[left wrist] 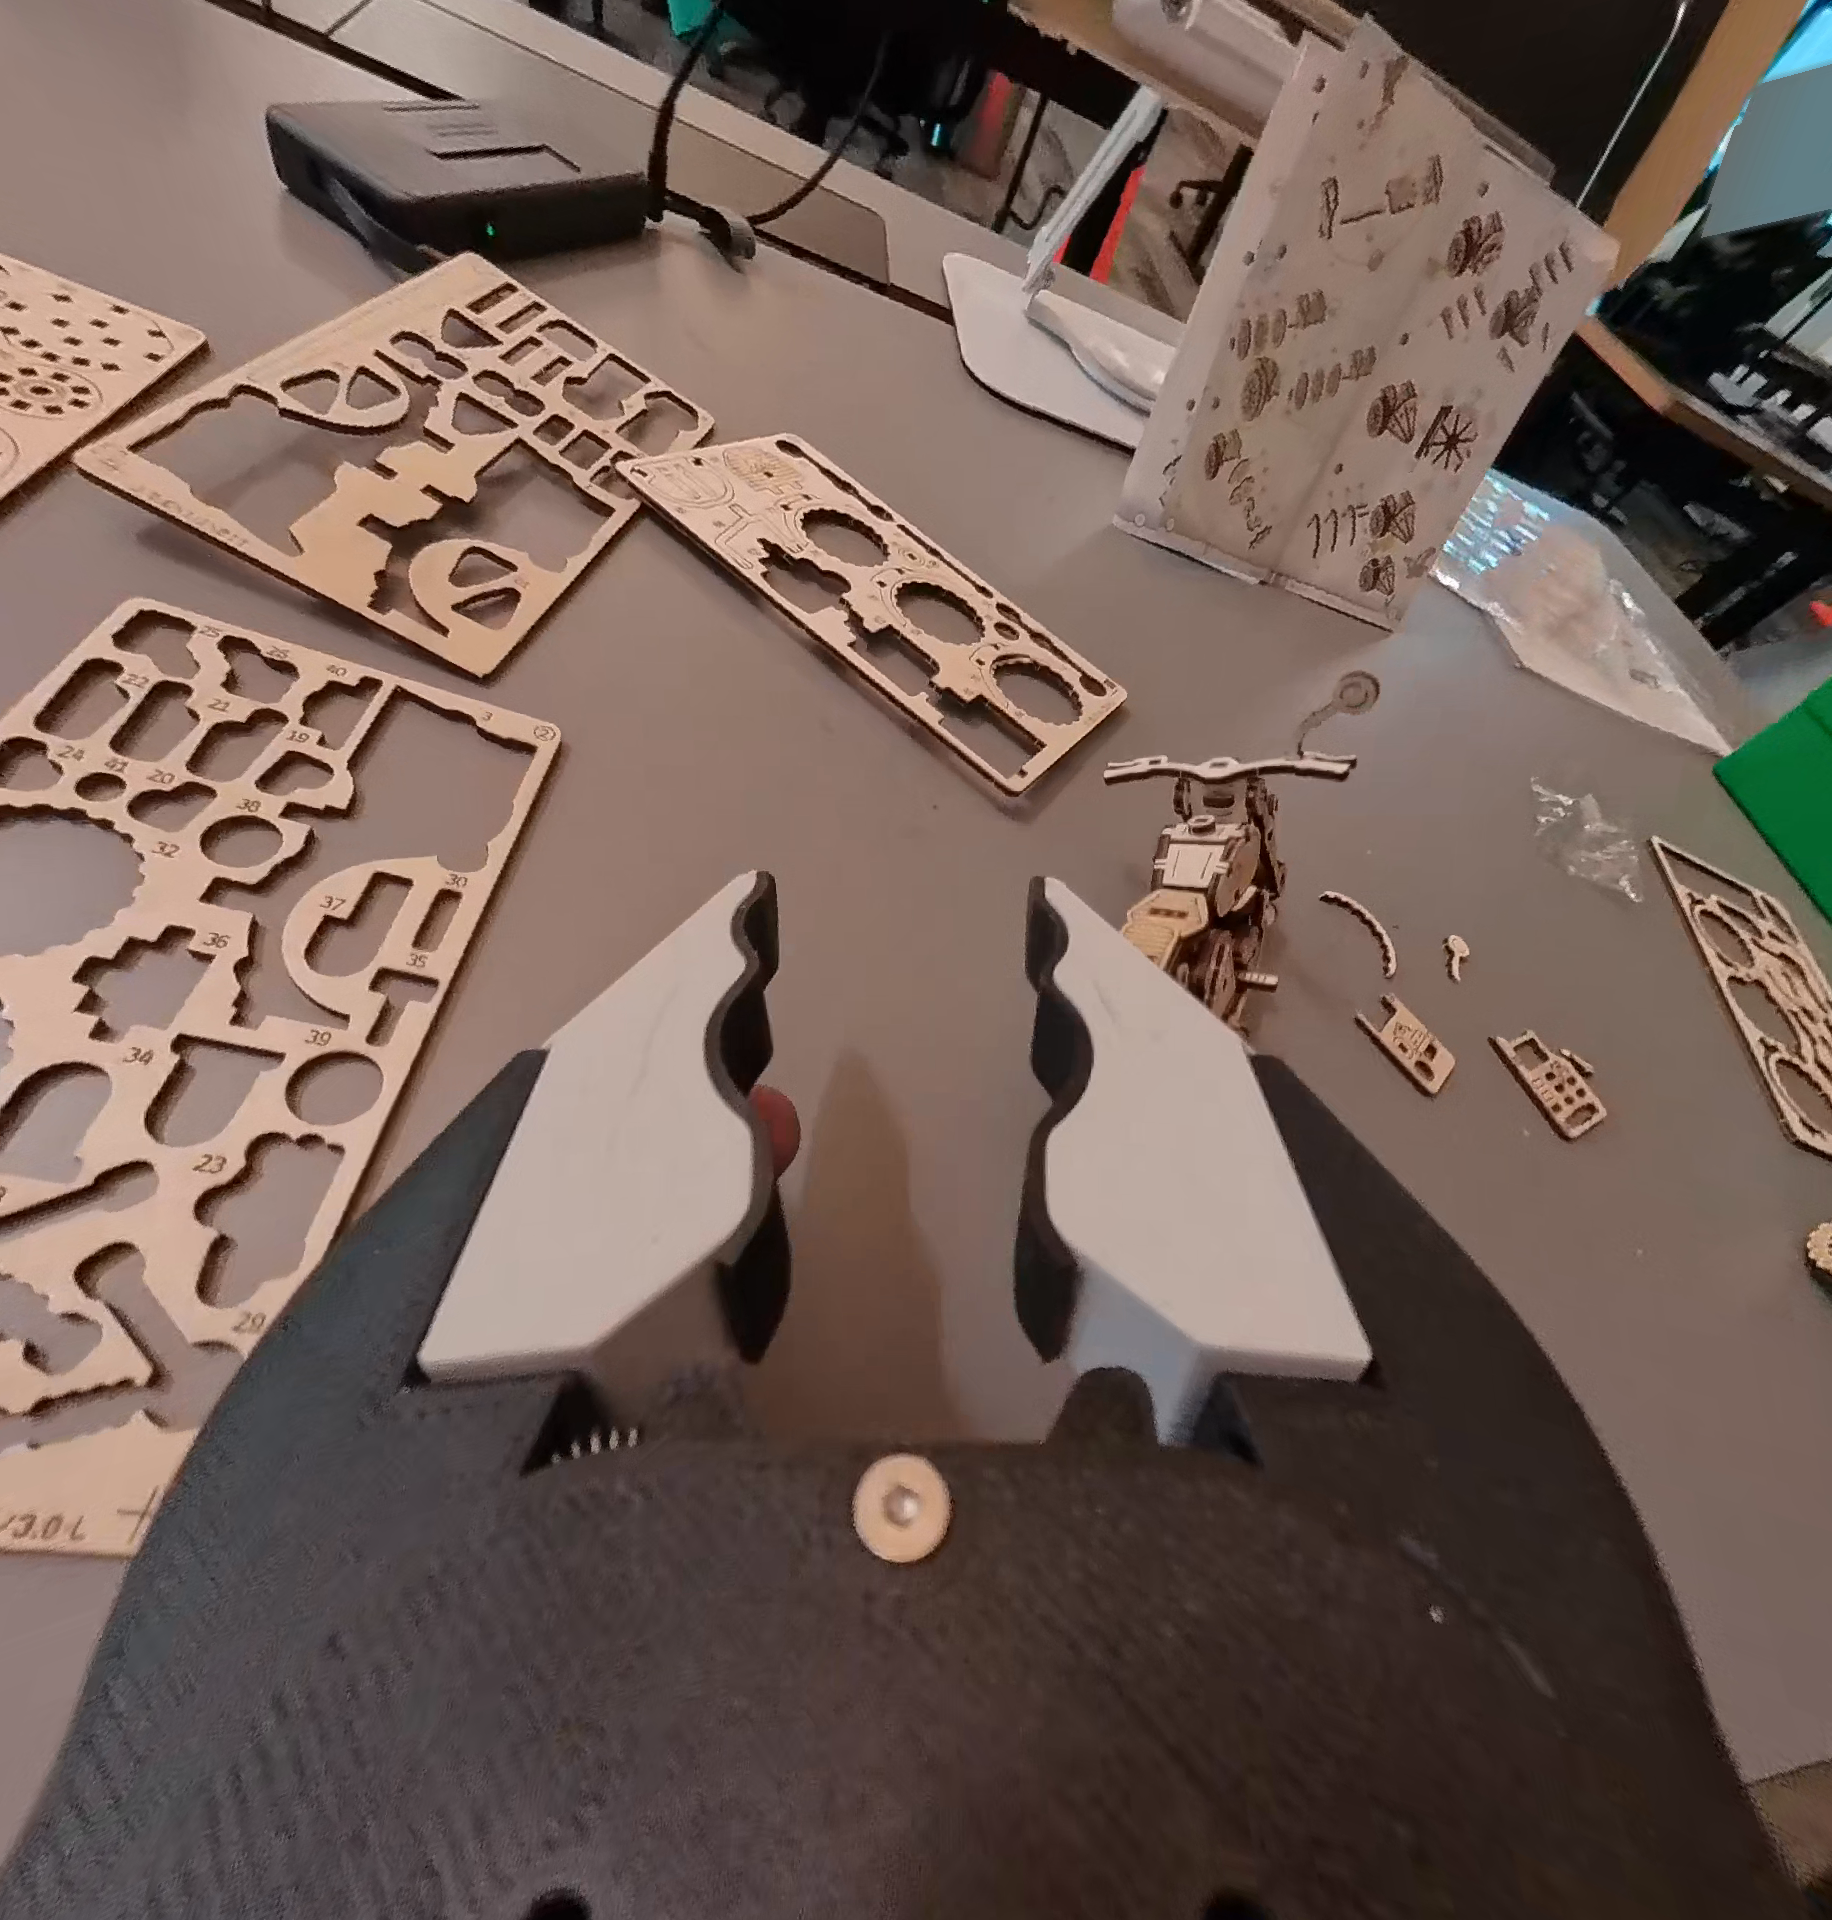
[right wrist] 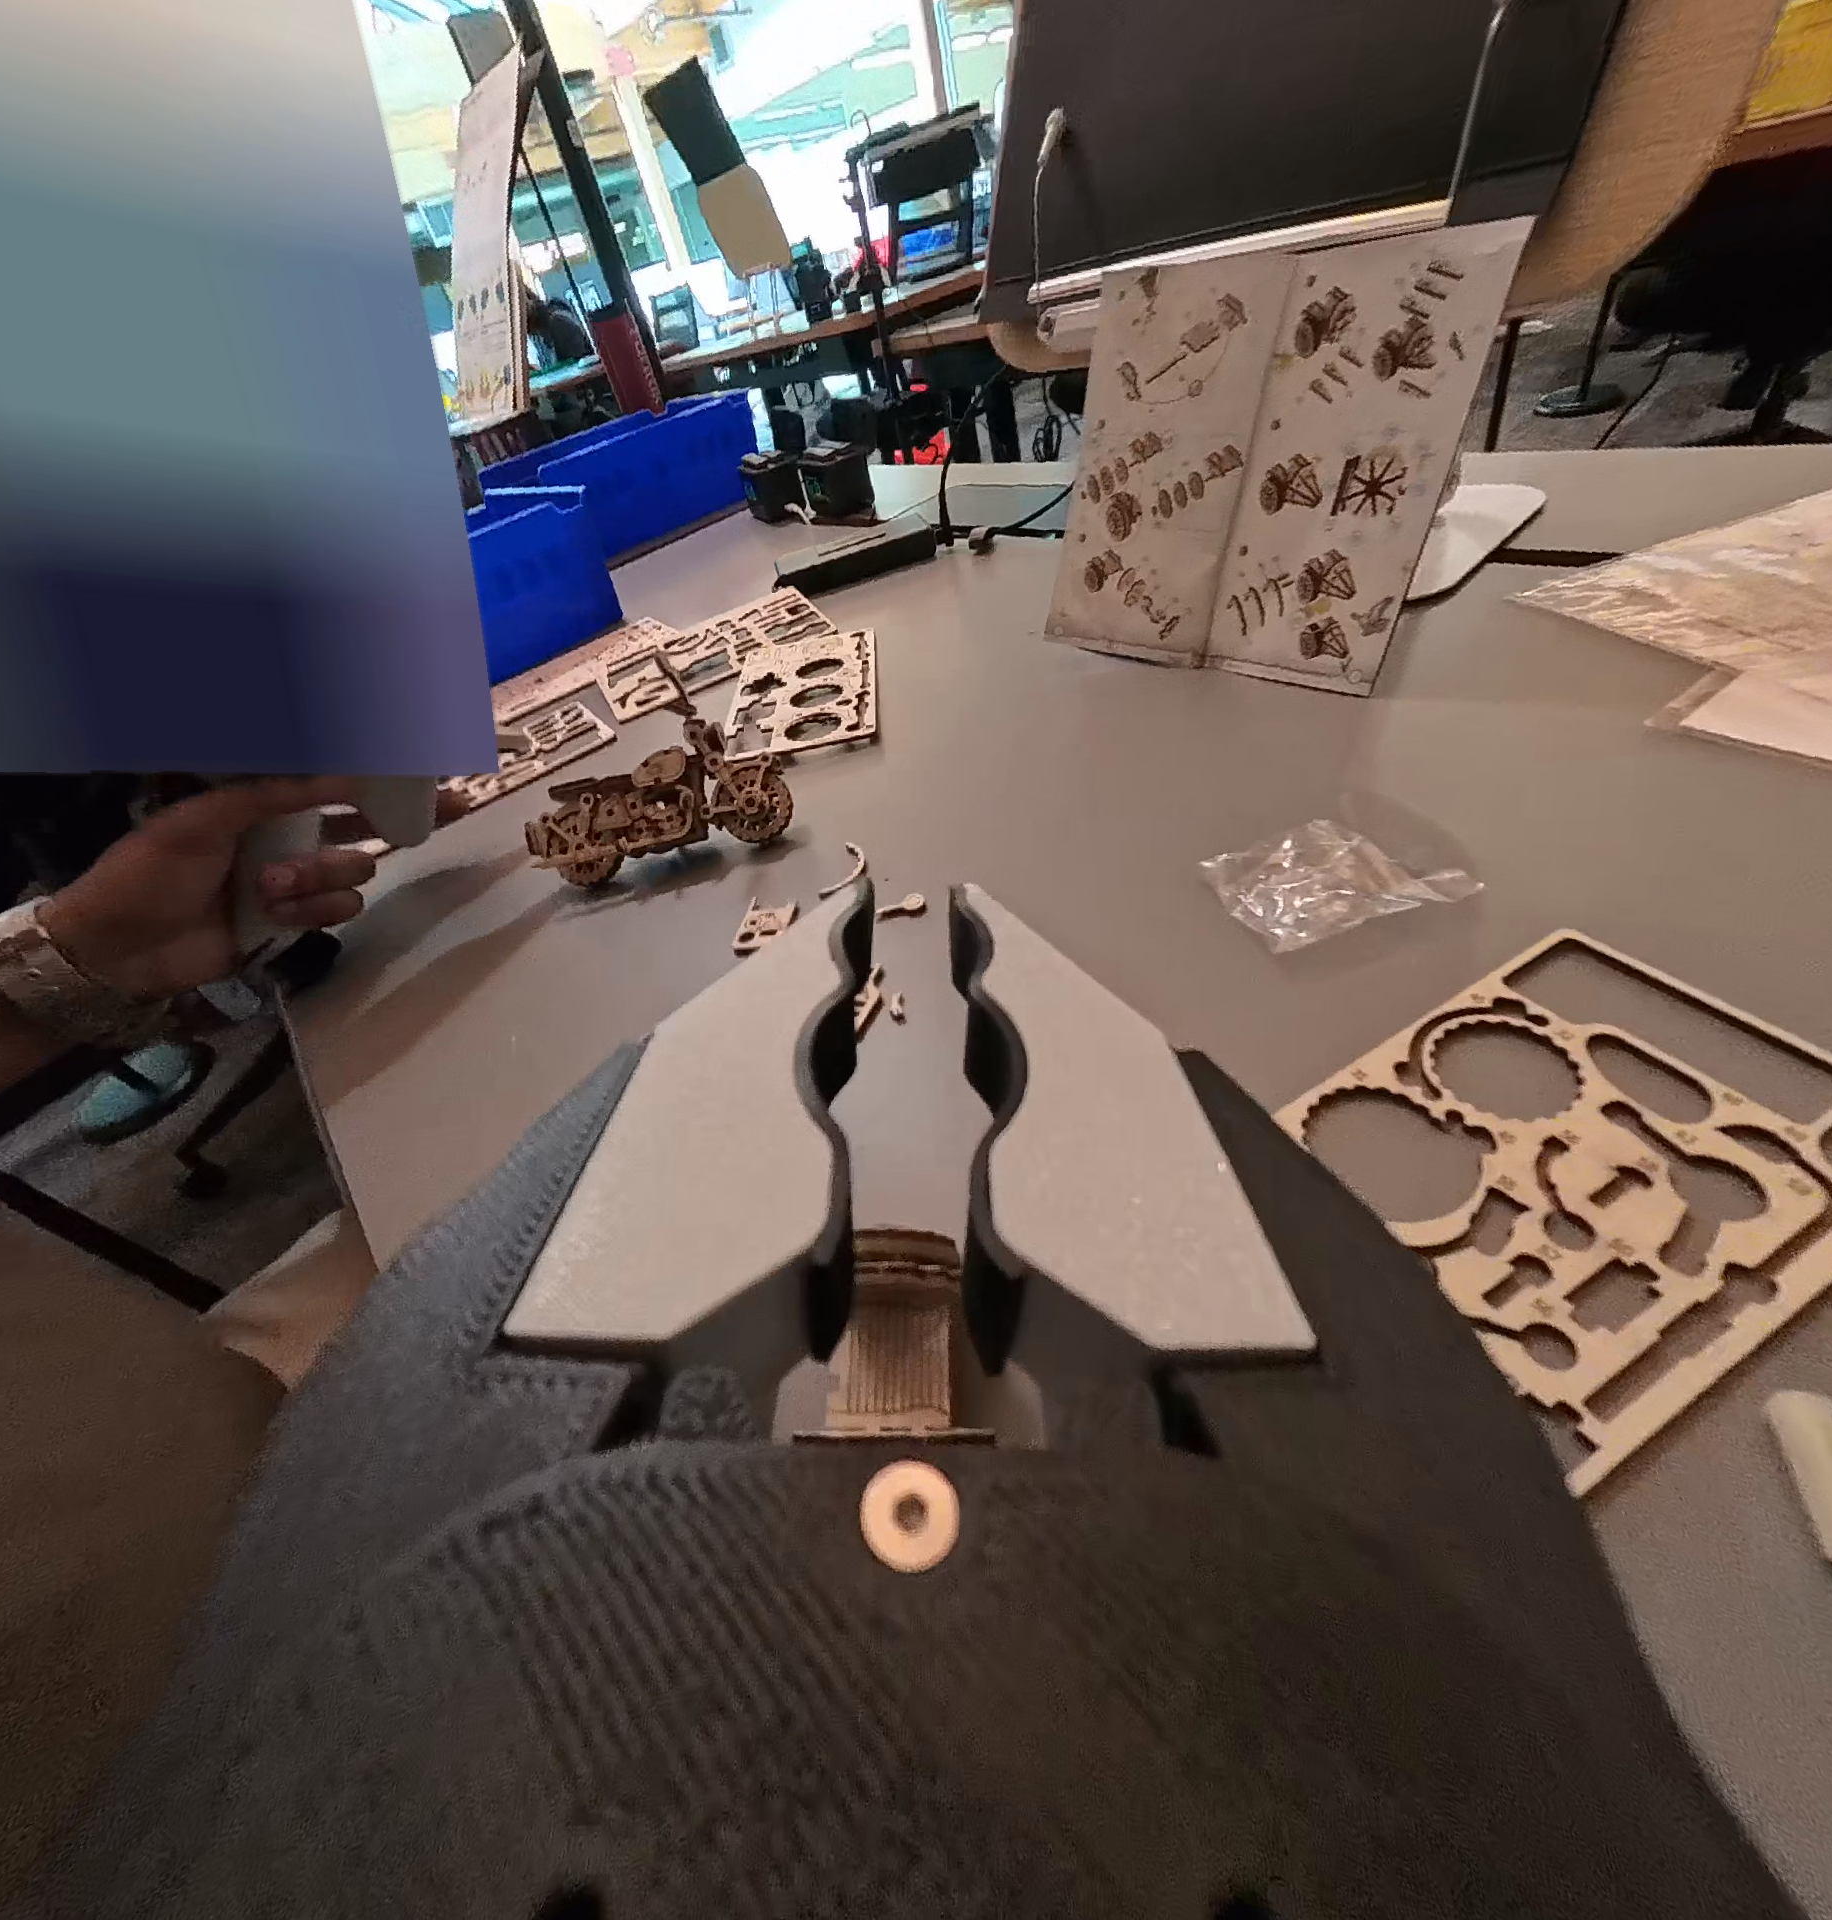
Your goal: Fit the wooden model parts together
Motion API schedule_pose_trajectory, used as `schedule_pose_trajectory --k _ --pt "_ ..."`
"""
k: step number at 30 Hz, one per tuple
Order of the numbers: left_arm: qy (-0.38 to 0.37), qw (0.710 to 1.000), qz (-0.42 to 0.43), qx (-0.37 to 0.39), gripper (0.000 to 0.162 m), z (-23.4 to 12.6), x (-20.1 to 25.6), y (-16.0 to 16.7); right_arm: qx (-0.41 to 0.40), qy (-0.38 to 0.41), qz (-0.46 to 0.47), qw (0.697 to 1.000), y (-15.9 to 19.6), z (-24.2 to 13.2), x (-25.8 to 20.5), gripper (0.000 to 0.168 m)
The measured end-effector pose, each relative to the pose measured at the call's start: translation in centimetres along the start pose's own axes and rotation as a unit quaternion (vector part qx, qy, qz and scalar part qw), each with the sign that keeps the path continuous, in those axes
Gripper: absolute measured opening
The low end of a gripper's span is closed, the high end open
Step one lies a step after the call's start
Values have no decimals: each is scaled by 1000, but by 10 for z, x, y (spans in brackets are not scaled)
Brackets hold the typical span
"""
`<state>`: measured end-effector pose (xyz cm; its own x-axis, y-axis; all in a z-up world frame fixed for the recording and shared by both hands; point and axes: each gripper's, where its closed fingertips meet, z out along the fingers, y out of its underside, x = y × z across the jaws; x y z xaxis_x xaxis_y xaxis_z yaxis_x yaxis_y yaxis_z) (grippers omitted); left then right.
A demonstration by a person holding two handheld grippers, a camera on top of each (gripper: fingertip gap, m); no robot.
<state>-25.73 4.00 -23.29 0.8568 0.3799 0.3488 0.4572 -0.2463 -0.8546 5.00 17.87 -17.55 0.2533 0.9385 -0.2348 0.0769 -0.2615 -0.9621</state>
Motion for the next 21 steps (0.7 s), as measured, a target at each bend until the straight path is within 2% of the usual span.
schedule_pose_trajectory --k 6,21 --pt "23 999 -17 21 45 6 -4 -12 114 -43 24 992 -30 -18 -4 15" --pt "62 997 -55 5 45 11 0 -8 51 32 82 995 -7 -2 42 25"
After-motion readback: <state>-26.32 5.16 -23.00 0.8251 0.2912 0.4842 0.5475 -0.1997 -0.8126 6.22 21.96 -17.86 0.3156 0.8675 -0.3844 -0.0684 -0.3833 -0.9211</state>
